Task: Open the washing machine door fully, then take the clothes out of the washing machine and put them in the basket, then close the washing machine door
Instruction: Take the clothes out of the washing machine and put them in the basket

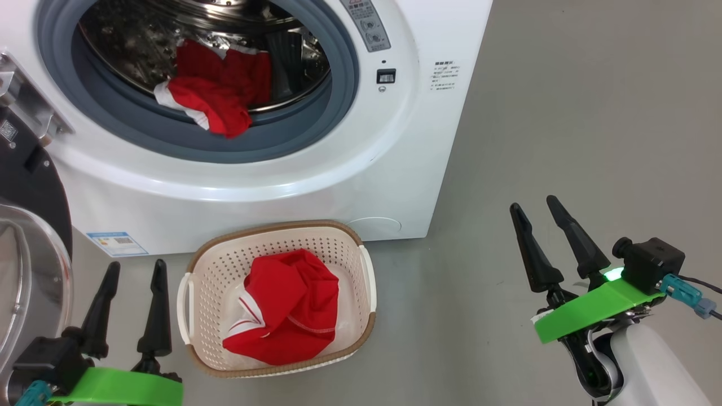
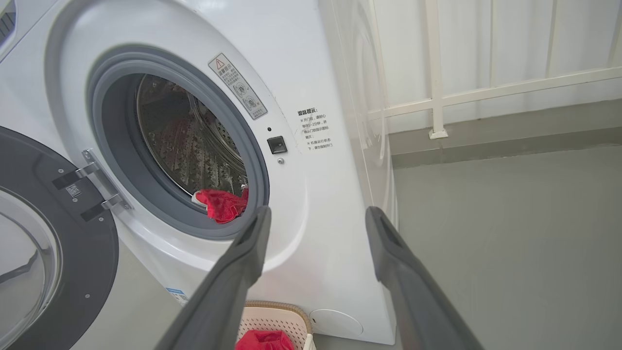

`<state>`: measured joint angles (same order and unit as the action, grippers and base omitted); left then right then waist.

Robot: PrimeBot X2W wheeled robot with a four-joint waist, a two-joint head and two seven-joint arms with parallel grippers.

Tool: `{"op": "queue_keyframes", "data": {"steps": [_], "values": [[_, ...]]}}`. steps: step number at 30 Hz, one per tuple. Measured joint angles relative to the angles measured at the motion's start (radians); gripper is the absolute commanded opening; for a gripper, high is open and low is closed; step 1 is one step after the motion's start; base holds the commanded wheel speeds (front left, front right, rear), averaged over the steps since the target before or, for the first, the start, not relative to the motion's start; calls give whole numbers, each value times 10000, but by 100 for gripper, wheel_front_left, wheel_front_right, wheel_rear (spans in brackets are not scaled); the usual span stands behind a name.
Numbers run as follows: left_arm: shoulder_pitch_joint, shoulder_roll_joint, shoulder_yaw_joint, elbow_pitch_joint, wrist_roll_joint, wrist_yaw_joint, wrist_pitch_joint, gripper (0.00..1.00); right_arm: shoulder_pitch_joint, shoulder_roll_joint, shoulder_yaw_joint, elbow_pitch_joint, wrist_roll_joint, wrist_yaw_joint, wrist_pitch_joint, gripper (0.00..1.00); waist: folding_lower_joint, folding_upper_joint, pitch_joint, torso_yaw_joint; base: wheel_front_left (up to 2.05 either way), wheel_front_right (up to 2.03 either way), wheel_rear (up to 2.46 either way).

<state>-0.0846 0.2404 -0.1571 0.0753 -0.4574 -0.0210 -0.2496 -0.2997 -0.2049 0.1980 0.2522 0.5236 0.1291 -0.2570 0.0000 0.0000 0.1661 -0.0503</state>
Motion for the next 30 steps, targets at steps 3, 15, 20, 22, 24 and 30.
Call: {"op": "queue_keyframes", "data": {"steps": [3,15,20,22,24,30], "values": [[0,-21,0,-15,2,2,0,100,39,0,-6,-4,-33,0,0,100,0,0,7,7,0,0,0],[0,-90,8,-15,2,2,0,100,39,-12,-17,-6,-209,0,0,100,0,0,25,25,0,0,0],[0,-100,8,-2,2,2,0,100,39,-15,-15,-8,-209,0,0,100,0,0,111,1,0,0,0],[-2,-96,6,12,2,2,2,100,39,-15,-17,-21,-209,0,0,100,0,0,165,-11,0,0,0],[-24,-81,6,42,25,79,12,100,37,-15,-17,-52,-209,0,0,100,0,0,242,-24,0,0,0],[-444,12,-48,119,219,169,196,100,7,-2,-21,-128,-211,0,0,100,0,0,537,-91,0,0,0]]}}
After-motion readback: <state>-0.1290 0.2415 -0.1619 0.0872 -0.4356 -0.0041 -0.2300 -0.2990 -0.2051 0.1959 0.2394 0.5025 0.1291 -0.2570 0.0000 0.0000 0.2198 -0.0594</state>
